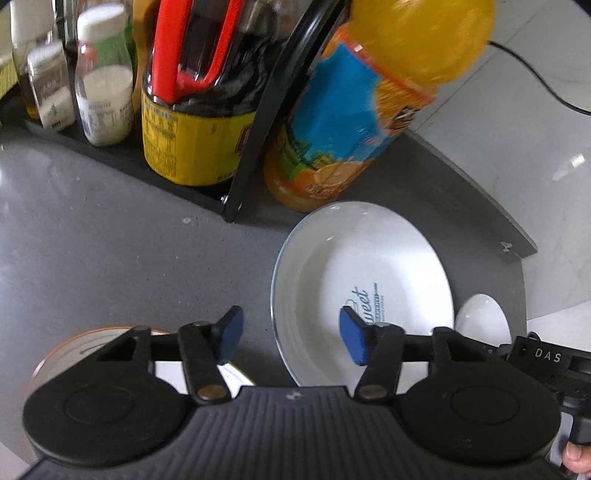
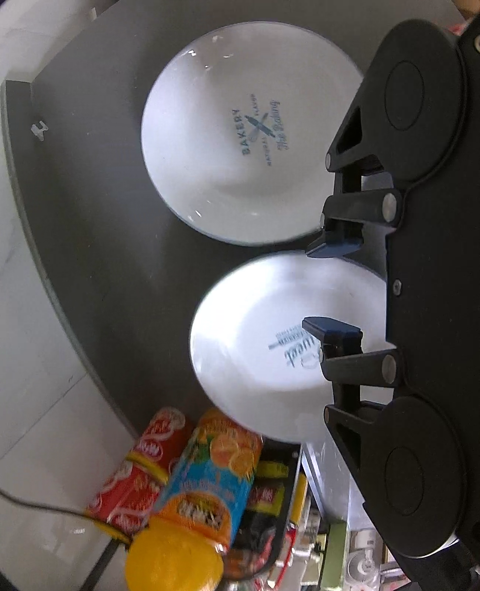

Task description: Organize plates and bowls

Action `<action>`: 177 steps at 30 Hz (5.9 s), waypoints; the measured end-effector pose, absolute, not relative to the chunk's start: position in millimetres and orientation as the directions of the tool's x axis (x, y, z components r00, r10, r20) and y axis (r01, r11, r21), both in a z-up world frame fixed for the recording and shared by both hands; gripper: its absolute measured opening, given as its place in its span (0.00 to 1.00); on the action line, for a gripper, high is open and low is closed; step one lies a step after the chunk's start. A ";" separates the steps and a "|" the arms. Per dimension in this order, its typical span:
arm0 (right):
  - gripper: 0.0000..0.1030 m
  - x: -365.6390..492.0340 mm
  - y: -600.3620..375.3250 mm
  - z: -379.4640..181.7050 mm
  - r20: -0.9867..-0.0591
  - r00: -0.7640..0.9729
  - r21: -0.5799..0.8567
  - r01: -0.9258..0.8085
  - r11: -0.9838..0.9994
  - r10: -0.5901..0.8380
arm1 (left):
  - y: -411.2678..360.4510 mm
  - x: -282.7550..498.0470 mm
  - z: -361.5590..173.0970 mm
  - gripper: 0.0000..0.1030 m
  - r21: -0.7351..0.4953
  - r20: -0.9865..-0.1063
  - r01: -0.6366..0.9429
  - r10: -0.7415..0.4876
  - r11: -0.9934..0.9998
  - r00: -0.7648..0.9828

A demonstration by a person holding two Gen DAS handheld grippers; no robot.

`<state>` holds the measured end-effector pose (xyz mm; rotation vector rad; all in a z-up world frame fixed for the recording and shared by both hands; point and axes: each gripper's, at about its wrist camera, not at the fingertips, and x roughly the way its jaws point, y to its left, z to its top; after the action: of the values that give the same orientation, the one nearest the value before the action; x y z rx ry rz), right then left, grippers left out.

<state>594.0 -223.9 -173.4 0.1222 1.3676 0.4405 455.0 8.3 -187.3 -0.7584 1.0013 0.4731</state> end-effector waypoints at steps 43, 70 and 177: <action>0.08 611.8 -197.4 -175.1 -0.907 0.125 0.307 -0.461 0.833 0.403 | 30.5 454.0 -199.7 0.11 -0.388 -0.880 -0.755 0.032 0.528 0.475; 0.07 450.9 -195.8 -139.1 -0.865 0.270 0.312 -0.373 0.874 0.424 | 56.9 330.4 -160.4 0.11 -0.422 -0.847 -0.621 -0.042 0.660 0.530; 0.84 420.4 -349.9 -48.1 -0.724 0.591 0.279 -0.220 0.935 0.355 | -82.4 378.9 -88.8 0.87 -0.303 -0.807 -0.353 -0.041 0.885 0.589</action>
<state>420.4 -349.9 -48.1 0.1663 0.8768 0.3364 378.9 -82.4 -88.8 -0.4655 0.9318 0.1895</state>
